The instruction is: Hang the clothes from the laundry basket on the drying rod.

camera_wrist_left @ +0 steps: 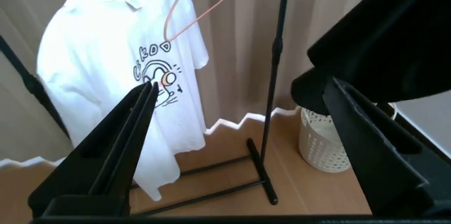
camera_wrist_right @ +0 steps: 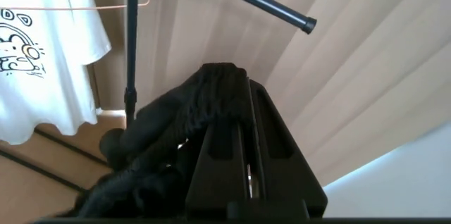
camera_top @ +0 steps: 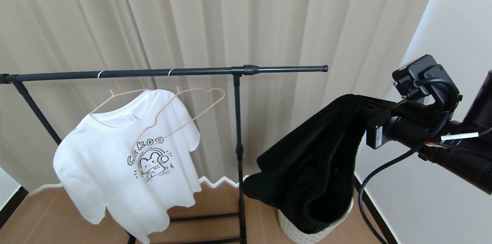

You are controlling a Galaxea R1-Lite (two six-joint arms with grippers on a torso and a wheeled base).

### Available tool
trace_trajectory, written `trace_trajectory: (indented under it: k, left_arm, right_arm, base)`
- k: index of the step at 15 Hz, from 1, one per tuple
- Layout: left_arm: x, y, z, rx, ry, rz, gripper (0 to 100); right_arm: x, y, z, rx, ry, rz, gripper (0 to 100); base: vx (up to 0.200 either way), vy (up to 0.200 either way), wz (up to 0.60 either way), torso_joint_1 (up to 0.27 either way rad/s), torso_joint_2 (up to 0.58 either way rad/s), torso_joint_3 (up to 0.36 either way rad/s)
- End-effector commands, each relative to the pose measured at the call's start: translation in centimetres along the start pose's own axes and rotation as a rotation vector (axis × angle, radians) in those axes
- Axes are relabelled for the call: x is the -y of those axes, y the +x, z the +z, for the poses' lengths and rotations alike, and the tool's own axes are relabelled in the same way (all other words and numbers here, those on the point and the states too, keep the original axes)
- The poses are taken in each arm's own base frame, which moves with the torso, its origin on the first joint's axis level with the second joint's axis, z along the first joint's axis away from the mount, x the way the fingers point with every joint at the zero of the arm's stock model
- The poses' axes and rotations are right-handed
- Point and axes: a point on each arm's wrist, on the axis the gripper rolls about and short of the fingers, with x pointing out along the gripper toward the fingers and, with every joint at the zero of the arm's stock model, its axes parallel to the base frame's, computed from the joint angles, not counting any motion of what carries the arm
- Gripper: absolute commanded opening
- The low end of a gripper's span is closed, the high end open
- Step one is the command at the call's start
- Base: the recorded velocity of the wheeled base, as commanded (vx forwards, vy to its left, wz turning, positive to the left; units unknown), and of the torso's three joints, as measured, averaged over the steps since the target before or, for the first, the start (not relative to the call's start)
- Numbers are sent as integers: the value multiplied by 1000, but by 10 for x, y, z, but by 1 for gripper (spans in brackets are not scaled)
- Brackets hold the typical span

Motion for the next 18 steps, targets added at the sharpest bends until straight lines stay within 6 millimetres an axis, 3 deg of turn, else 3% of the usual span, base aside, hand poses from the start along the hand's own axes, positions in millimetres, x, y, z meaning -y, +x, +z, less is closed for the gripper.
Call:
trace_trajectory:
  k: [1, 11, 16, 18]
  left_arm:
    - [0, 0, 0, -3, 1, 1, 100]
    - [0, 0, 0, -2, -1, 1, 100]
    - [0, 0, 0, -2, -4, 1, 100]
    - [0, 0, 0, -2, -4, 1, 100]
  right_arm:
    - [0, 2, 0, -2, -2, 1, 0]
    - [-1, 1, -3, -10, -5, 1, 0]
    - [-2, 0, -5, -20, -20, 6, 0]
    - [-10, -9, 1, 13, -27, 41, 0]
  base:
    - [0, 200, 0, 12, 7, 7]
    - [0, 200, 0, 5, 1, 2]
    - [0, 0, 0, 0, 0, 0]
    - [0, 0, 0, 0, 0, 0]
